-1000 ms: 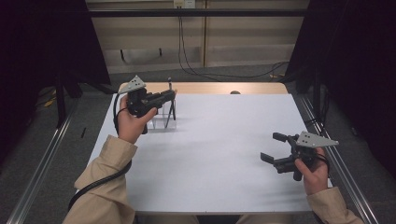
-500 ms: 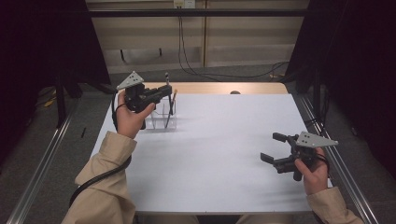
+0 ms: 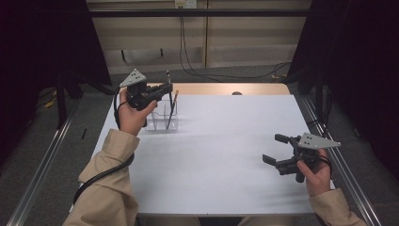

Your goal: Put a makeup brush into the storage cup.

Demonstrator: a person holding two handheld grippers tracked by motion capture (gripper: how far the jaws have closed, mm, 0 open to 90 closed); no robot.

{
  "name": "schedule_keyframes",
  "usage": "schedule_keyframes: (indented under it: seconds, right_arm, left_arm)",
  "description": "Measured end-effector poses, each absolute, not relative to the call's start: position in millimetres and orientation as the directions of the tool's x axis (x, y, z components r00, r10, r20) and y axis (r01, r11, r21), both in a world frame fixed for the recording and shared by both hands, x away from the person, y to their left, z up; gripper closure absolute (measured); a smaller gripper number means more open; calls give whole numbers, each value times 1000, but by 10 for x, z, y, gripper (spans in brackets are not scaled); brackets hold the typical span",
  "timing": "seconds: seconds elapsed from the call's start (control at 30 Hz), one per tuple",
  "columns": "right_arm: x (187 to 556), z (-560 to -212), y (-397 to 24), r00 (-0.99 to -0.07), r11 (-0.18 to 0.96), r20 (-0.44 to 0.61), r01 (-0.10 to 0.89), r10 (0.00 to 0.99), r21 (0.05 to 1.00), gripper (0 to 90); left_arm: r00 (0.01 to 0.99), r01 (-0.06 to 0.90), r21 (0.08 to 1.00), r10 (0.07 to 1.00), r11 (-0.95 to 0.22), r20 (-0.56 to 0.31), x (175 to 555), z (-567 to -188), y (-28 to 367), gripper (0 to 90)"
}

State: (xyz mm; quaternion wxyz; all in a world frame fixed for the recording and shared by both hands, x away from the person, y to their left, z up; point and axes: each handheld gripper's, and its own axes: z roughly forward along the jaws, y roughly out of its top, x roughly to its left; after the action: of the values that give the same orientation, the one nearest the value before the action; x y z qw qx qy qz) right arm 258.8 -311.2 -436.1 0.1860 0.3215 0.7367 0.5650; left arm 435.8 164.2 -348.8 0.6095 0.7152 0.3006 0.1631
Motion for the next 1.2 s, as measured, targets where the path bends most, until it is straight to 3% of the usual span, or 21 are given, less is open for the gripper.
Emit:
schedule_keyframes:
  seconds: [1.2]
  right_arm:
    - [2585,-4366,-3107,-735,161,89,262,673,952,30]
  left_arm:
    - [735,218,971,670,-94,-100,4476,-3622,1601,837]
